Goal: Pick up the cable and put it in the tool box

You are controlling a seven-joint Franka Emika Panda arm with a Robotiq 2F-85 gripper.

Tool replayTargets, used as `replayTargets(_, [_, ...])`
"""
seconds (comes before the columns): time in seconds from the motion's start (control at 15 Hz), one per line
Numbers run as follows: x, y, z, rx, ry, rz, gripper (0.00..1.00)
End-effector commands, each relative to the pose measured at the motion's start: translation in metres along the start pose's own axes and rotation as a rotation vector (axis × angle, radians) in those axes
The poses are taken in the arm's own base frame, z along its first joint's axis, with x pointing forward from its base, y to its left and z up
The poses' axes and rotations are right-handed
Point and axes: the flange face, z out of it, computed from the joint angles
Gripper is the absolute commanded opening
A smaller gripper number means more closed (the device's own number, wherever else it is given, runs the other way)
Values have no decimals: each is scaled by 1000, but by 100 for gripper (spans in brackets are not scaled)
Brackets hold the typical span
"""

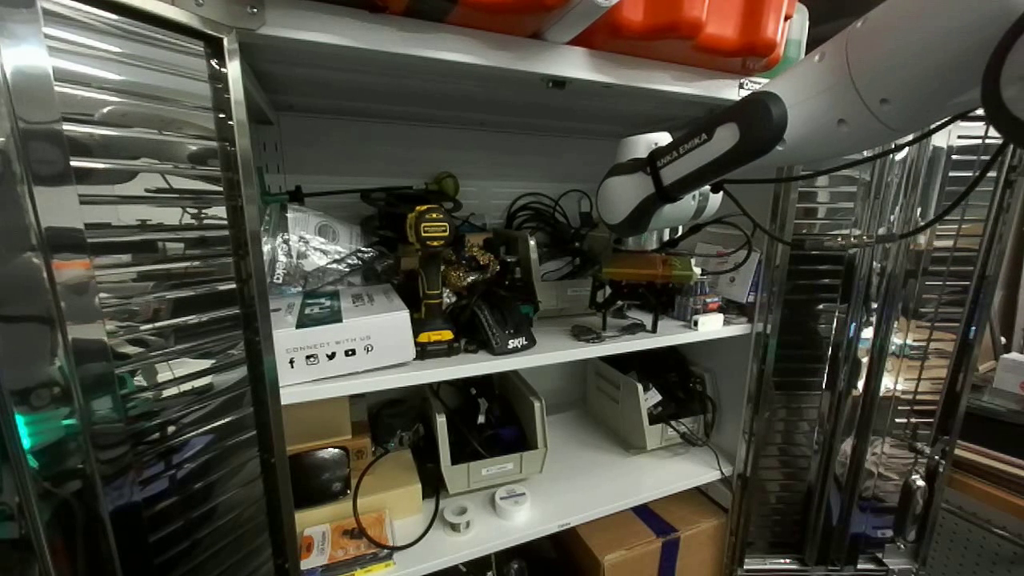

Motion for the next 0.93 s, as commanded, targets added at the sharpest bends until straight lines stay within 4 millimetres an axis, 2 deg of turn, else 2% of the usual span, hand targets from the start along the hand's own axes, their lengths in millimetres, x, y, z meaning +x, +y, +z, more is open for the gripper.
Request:
replayTargets(0.0, [4,-3,-4,-27,-20,9,66])
replayTargets(0.27, [-1,2,-7,-54,-38,10,34])
replayTargets(0.4, [-10,5,-1,-67,-65,-1,19])
replayTargets(0.47, [-14,6,1,-70,-68,-12,17])
replayTargets(0.6, [-31,6,1,-77,-79,-55,22])
replayTargets(0.87, [-67,8,-28,-66,-5,-152,22])
